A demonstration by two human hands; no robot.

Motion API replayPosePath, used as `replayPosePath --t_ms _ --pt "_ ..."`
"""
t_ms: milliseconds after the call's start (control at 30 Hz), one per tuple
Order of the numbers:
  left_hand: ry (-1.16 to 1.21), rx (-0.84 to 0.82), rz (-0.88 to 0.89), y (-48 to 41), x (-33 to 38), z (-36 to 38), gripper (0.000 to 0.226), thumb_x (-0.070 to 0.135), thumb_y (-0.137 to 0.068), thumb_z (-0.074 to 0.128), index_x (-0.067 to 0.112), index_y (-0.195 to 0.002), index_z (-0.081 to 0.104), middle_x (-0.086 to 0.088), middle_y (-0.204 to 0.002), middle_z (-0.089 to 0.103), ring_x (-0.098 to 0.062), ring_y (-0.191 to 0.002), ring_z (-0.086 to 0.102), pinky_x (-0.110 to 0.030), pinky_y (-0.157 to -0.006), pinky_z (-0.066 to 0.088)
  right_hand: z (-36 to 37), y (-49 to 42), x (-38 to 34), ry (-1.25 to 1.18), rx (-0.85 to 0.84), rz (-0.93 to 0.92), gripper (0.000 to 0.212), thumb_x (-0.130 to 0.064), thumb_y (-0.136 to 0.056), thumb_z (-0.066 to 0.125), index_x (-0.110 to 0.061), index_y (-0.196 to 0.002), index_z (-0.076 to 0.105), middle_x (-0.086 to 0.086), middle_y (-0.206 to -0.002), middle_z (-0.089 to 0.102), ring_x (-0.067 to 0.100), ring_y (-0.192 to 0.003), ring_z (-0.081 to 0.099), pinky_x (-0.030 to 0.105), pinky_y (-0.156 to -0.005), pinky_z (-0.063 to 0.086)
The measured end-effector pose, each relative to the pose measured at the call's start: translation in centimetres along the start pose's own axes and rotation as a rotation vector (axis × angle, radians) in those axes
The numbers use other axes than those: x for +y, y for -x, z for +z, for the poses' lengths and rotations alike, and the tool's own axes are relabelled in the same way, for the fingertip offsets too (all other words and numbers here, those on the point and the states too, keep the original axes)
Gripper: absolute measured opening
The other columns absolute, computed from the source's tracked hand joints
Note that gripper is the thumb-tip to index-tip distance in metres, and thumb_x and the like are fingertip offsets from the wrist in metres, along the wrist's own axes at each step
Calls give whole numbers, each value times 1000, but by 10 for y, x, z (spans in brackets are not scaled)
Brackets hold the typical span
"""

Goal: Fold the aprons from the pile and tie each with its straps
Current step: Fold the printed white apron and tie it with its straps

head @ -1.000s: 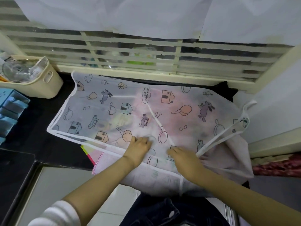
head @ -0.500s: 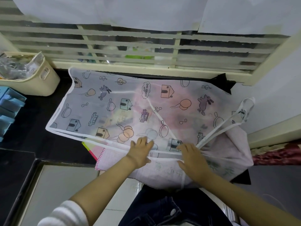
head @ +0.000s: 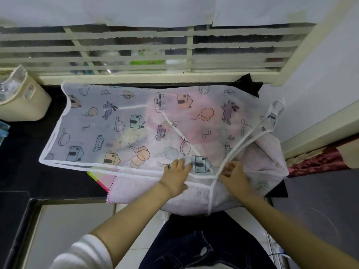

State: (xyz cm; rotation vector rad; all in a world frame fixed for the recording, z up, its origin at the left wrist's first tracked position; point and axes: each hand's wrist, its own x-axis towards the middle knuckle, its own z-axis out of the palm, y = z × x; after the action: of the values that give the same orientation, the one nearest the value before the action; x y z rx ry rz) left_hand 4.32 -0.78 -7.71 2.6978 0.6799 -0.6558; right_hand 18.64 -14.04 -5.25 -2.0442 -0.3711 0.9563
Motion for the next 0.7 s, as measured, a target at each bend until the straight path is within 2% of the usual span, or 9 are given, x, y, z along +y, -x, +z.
replayPosePath --t_ms 133,233,300,367,400,500,567,633,700 --pt "-24 0 -2 1 -1 1 75 29 -86 62 20 -146 19 -11 -149 17 -30 -135 20 -48 -105 27 9 5 -2 -105 -132 28 43 5 -83 64 -6 -114 36 4 -92 58 12 -81 57 17 -66 49" --pt "-51 13 1 2 0 3 74 29 -87 61 21 -147 18 -11 -150 17 -29 -135 20 -46 -105 27 14 6 -4 38 -220 -17 29 -8 -85 66 -12 -105 45 1 -91 61 11 -82 57 13 -62 43" --pt "-54 18 3 2 -1 4 73 30 -88 60 22 -148 18 -10 -150 17 -29 -136 20 -46 -106 27 12 3 -7 229 -262 -63 15 -17 -86 66 -16 -81 52 -6 -72 55 7 -67 51 15 -56 37" --pt "-46 24 2 3 -2 5 72 31 -88 59 23 -148 19 -10 -150 18 -28 -136 21 -45 -105 27 9 0 -9 431 -269 -172 40 -22 -87 65 -18 -57 39 -4 -57 37 8 -54 35 20 -53 28" --pt "-39 29 1 3 -2 5 72 32 -88 60 23 -148 19 -9 -149 19 -28 -135 21 -45 -105 27 7 1 -13 501 -230 -263 43 -23 -87 65 -16 -54 37 -3 -58 34 9 -57 33 22 -57 28" --pt "1 60 -14 4 -2 4 75 31 -88 61 22 -148 17 -6 -149 22 -26 -134 24 -44 -104 29 7 8 -19 558 -49 -571 26 -19 -87 65 -4 -66 60 1 -76 47 13 -79 39 25 -78 35" --pt "12 74 -19 5 -4 3 76 30 -88 62 20 -148 16 -5 -148 23 -25 -134 26 -43 -104 30 8 18 -19 511 -28 -664 33 -18 -89 64 -7 -60 54 1 -66 48 13 -67 41 26 -68 38" --pt "-2 65 -12 6 -5 3 76 29 -90 60 18 -149 13 -6 -148 23 -25 -134 25 -43 -104 30 6 31 -19 517 -26 -691 48 -20 -91 60 -22 -51 34 -8 -48 33 7 -47 31 22 -51 31" --pt "-38 46 -2 5 -6 3 75 29 -92 56 16 -150 10 -7 -149 21 -26 -134 24 -42 -104 30 4 41 -17 501 -55 -624 50 -22 -95 55 -25 -53 28 -8 -44 26 5 -42 27 17 -46 26"
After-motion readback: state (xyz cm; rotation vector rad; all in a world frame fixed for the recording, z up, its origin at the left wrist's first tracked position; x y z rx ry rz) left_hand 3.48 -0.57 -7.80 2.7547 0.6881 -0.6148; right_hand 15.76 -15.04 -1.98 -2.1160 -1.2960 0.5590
